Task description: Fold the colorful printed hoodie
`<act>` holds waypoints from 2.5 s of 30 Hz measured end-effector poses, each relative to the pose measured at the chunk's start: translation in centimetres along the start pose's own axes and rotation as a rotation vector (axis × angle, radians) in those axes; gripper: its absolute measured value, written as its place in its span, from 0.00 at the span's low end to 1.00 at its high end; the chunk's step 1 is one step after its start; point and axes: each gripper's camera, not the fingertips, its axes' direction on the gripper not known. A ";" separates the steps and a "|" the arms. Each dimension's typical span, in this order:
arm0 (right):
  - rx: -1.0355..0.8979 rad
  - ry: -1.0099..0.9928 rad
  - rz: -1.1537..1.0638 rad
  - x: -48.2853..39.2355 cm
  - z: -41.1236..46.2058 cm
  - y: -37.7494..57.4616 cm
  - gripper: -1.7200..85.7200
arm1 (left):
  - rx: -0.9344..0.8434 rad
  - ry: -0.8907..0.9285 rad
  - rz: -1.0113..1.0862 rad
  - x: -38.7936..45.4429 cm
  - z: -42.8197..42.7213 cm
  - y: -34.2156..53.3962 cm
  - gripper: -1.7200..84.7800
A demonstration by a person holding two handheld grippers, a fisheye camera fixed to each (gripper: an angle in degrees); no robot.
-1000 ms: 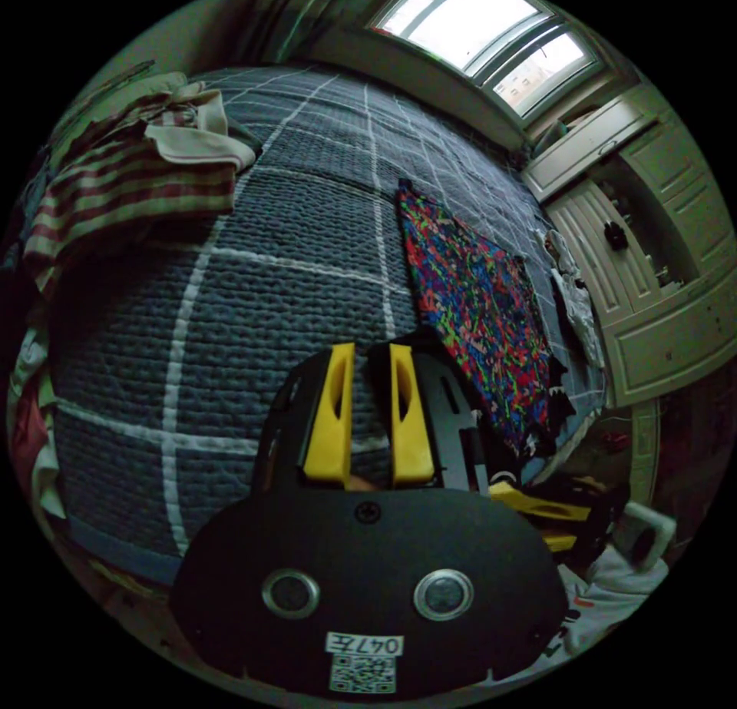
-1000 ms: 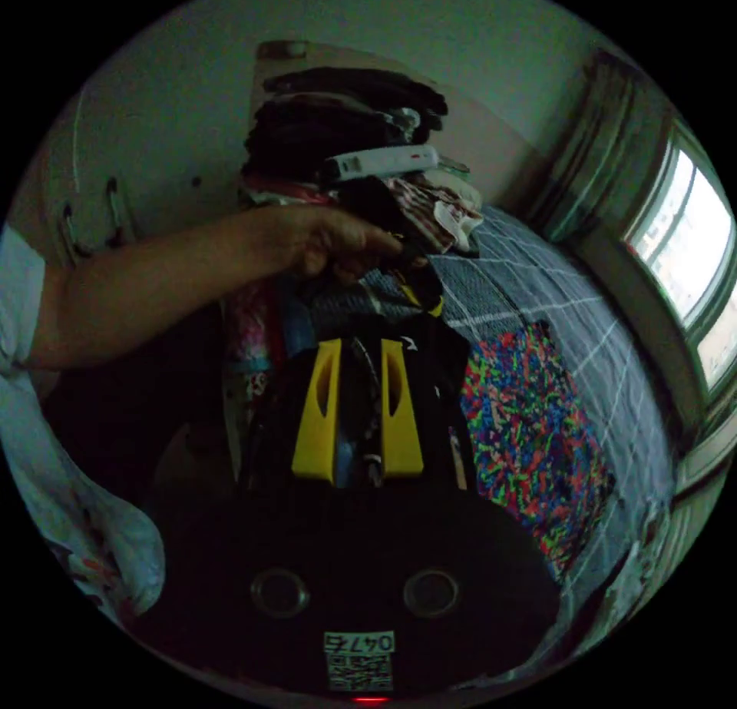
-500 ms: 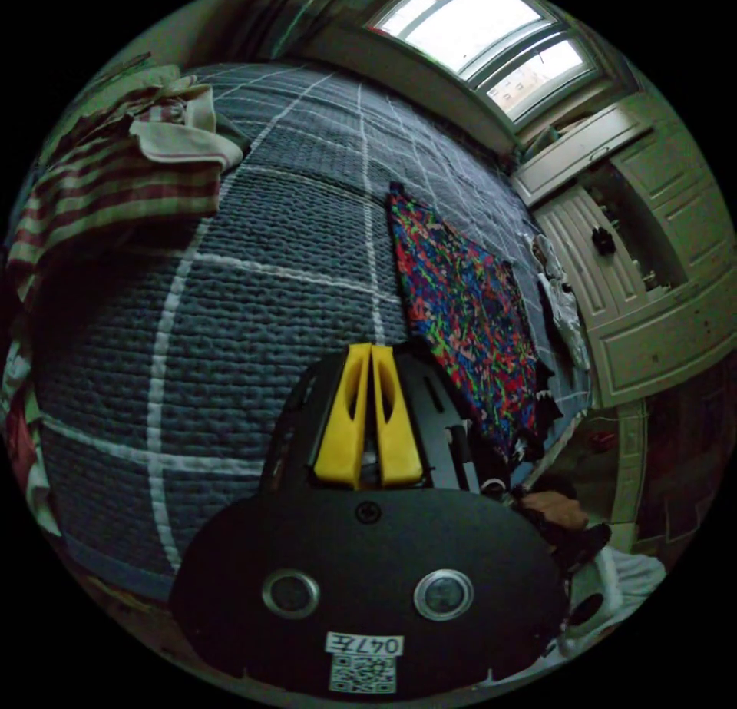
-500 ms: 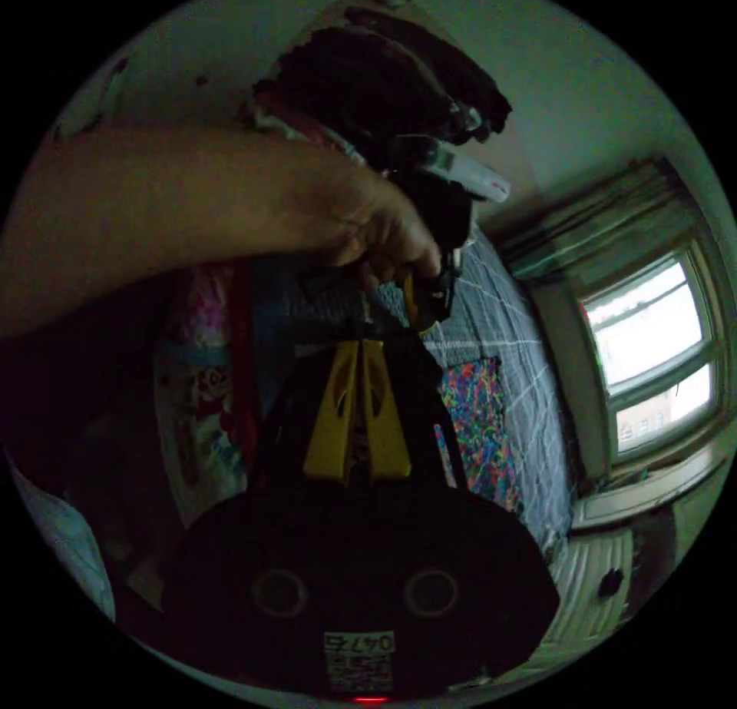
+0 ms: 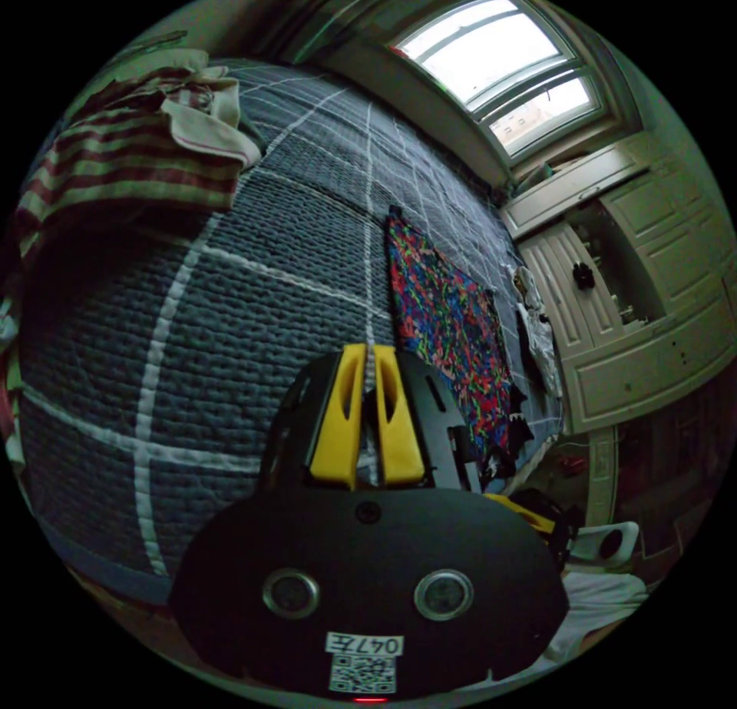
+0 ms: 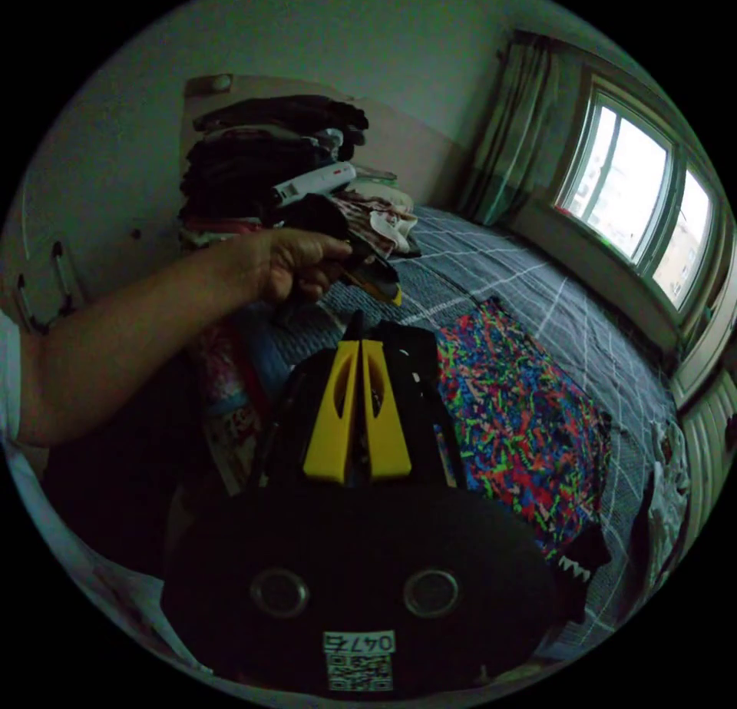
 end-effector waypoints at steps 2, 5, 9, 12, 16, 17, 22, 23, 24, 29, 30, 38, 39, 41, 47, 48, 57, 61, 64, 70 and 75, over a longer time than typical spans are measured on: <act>-0.001 -0.012 -0.004 0.2 0.1 0.2 0.02 | -0.032 0.014 0.016 -0.3 0.2 -0.6 0.13; 0.021 -0.055 0.046 1.0 -0.1 0.7 0.02 | -0.081 0.033 -0.001 -1.1 1.2 -0.7 0.15; 0.046 -0.088 0.098 2.0 -0.2 1.3 0.02 | -0.017 0.075 -0.068 -2.4 1.6 -0.7 0.11; 0.036 -0.086 0.095 1.9 0.1 1.5 0.02 | -0.037 0.064 -0.050 -2.4 2.2 -1.9 0.08; 0.034 -0.092 0.104 1.6 0.3 1.6 0.02 | -0.091 0.035 0.038 -1.1 3.7 -3.4 0.08; 0.034 -0.095 0.106 1.6 0.3 1.6 0.02 | -0.097 0.018 0.021 -1.2 4.2 -3.9 0.06; 0.057 -0.101 0.131 1.3 -0.2 1.4 0.02 | -0.071 0.058 0.017 -1.1 4.8 -5.7 0.02; 0.060 -0.105 0.139 1.3 -0.3 1.4 0.02 | -0.053 0.113 -0.002 -1.3 4.9 -6.1 0.02; 0.071 -0.115 0.158 1.4 -0.5 1.5 0.02 | -0.043 0.139 -0.017 -1.5 5.0 -6.3 0.02; 0.063 -0.145 0.165 0.9 -0.5 1.3 0.02 | 0.040 0.192 -0.108 -2.7 4.6 -9.8 0.12; 0.053 -0.163 0.153 0.6 -0.4 1.1 0.02 | 0.030 0.191 -0.080 -2.4 4.5 -10.6 0.12; -0.054 -0.151 -0.019 -3.2 0.6 0.2 0.07 | -0.101 0.012 -0.017 1.5 11.6 -24.4 0.13; -0.072 -0.121 -0.083 -4.2 0.4 0.1 0.11 | -0.099 0.002 -0.014 1.7 12.1 -25.1 0.14; -0.108 -0.057 -0.169 -5.6 0.1 -0.2 0.15 | -0.116 -0.019 0.012 2.8 14.0 -27.5 0.14; -0.127 0.076 -0.480 -10.9 -0.3 -1.4 0.14 | -0.150 -0.022 0.060 5.1 16.1 -30.9 0.17; -0.169 0.087 -0.532 -11.8 -0.2 -1.5 0.13 | -0.146 -0.007 0.059 5.3 16.1 -31.0 0.17; -0.231 0.286 -0.760 -15.1 -0.9 -0.9 0.08 | -0.138 0.027 0.087 10.0 17.9 -33.5 0.18; -0.181 0.253 -0.694 -14.4 -2.9 -0.8 0.03 | -0.138 0.002 0.074 12.6 19.9 -35.8 0.17; -0.135 0.256 -0.660 -13.8 -4.6 -0.4 0.02 | -0.166 -0.042 0.062 14.4 21.7 -37.1 0.16; -0.085 0.214 -0.545 -11.5 -8.2 0.4 0.02 | -0.200 0.008 0.100 18.6 23.0 -38.0 0.12; -0.066 0.231 -0.510 -9.3 -11.4 1.8 0.02 | -0.227 -0.039 0.089 21.8 24.8 -38.6 0.07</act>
